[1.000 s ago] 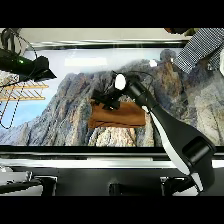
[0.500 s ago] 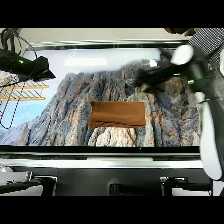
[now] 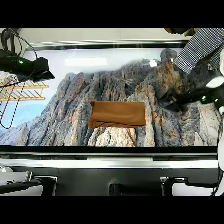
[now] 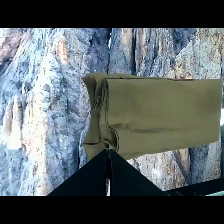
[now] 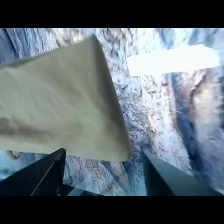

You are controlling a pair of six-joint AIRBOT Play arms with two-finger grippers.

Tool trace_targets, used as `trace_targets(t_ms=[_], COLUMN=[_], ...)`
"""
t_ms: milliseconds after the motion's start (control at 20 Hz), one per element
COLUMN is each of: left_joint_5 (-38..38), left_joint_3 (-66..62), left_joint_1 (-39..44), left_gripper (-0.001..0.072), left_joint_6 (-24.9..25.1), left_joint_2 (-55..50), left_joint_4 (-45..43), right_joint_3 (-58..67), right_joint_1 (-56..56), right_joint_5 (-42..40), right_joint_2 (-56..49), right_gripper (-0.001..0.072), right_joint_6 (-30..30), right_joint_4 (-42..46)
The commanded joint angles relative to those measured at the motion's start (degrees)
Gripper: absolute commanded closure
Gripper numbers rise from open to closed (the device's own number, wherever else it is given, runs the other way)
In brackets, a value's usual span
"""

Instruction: Fold the clothes and pants, and hang the long-sleeved shirts on hangers.

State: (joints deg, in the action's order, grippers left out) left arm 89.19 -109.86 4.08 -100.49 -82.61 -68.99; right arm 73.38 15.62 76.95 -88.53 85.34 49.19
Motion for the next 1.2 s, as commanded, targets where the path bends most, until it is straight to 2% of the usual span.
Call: trace_targets(t_ms=[0,150,350,450,650,750,800,850,900,1000,1150], left_joint_5=[-0.09,-0.09,-0.24,-0.26,-0.24,-0.24,-0.24,-0.24,-0.24,-0.22,-0.24], left_joint_3=[0.02,0.02,0.02,0.02,0.04,0.04,0.04,0.04,0.09,0.09,0.13], left_joint_1=[-0.04,-0.04,-0.04,-0.04,0.07,0.07,0.07,0.07,0.07,0.07,0.07], left_gripper=[0.0683,0.0683,0.0683,0.0683,0.0683,0.0683,0.0683,0.0683,0.0683,0.0683,0.0683], left_joint_6=[0.04,0.02,0.02,0.02,0.00,-0.02,0.00,0.00,0.02,0.02,0.04], left_joint_2=[-0.07,-0.07,-0.09,-0.11,-0.96,-1.49,-1.66,-1.77,-1.77,-1.77,-1.77], left_joint_4=[-0.07,-0.07,-0.07,-0.07,-0.04,-0.04,-0.04,-0.04,-0.04,-0.04,-0.04], right_joint_3=[-9.51,-10.19,-10.19,-10.19,-10.19,-9.94,-9.94,-9.94,-9.86,-8.63,-2.54], right_joint_1=[-0.31,-2.73,-5.97,-7.39,-11.74,-13.20,-13.38,-13.27,-13.27,-13.27,-13.25], right_joint_5=[-5.42,-6.99,-10.99,-12.31,-13.94,-14.93,-15.23,-15.17,-14.99,-13.88,-11.56], right_joint_2=[-2.84,-6.08,-8.35,-8.76,-8.90,-8.87,-8.87,-8.83,-8.74,-8.35,-7.80], right_gripper=[0.0160,0.0161,0.0163,0.0195,0.0202,0.0351,0.0451,0.0586,0.0680,0.0680,0.0681], right_joint_6=[-9.16,-12.07,-12.00,-11.87,-11.87,-11.52,-10.82,-10.80,-10.78,-10.51,-6.05], right_joint_4=[-9.84,-12.59,-12.96,-13.11,-13.00,-12.81,-12.76,-12.74,-12.72,-13.14,-12.70])
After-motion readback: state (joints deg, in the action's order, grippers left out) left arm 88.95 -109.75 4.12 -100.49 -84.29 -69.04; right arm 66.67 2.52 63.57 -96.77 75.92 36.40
